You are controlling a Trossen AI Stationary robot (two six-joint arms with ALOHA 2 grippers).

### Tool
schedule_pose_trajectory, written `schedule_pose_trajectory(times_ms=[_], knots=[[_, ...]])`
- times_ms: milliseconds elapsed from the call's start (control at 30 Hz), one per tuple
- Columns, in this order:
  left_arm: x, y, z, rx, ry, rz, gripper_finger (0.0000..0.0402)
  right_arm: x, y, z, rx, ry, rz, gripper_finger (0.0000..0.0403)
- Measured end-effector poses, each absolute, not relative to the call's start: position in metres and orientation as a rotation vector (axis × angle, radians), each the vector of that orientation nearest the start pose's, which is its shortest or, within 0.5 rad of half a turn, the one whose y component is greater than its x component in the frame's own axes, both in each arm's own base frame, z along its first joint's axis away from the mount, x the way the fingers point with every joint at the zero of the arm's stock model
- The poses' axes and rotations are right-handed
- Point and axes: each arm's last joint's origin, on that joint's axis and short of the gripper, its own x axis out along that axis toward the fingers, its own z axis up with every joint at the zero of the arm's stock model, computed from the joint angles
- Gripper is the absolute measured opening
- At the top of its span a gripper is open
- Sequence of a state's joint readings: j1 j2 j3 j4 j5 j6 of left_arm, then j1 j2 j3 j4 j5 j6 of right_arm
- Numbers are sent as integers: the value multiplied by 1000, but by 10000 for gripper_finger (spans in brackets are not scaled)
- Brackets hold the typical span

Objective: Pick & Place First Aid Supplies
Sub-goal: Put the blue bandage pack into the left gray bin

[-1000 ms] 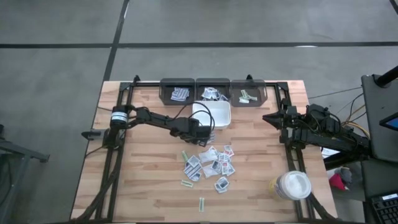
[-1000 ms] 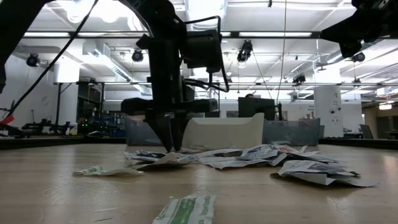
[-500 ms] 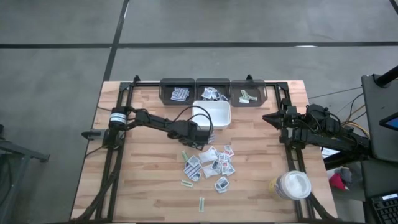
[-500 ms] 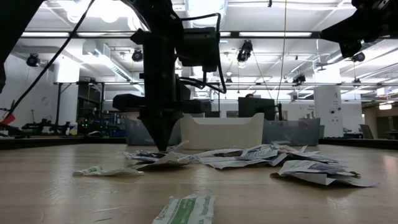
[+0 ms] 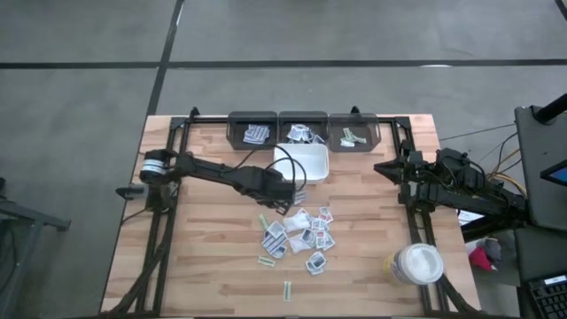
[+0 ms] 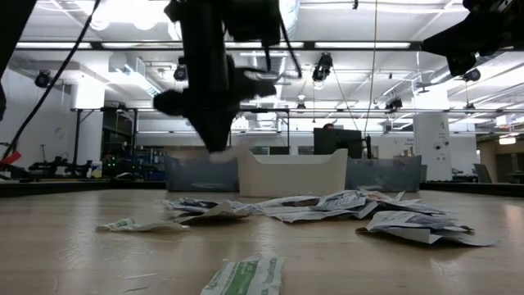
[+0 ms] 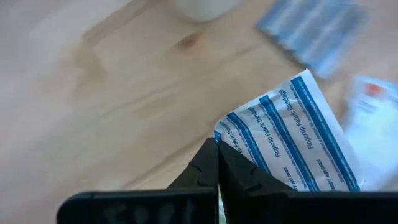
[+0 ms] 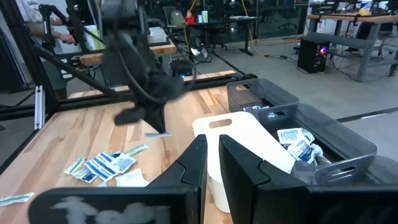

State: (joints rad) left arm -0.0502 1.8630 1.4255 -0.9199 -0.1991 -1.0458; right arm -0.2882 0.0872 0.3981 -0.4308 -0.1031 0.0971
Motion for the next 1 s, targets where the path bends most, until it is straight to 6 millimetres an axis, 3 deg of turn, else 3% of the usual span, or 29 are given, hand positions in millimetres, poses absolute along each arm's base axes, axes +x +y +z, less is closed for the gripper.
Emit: schedule_pose_trajectory(times_ms=[333,600,800,1000], knots=[[362,-47,271,-384,984,368,0,66,-16,247,119,108,-191,38],[362,-67,294,-363,818,258,0,66,-16,247,120,109,-190,38],[360,-62,296,-437,718,478,0,66,-16,247,120,109,-190,38],[356,-27,310,-419,648,716,0,66,-16,247,120,109,-190,38]])
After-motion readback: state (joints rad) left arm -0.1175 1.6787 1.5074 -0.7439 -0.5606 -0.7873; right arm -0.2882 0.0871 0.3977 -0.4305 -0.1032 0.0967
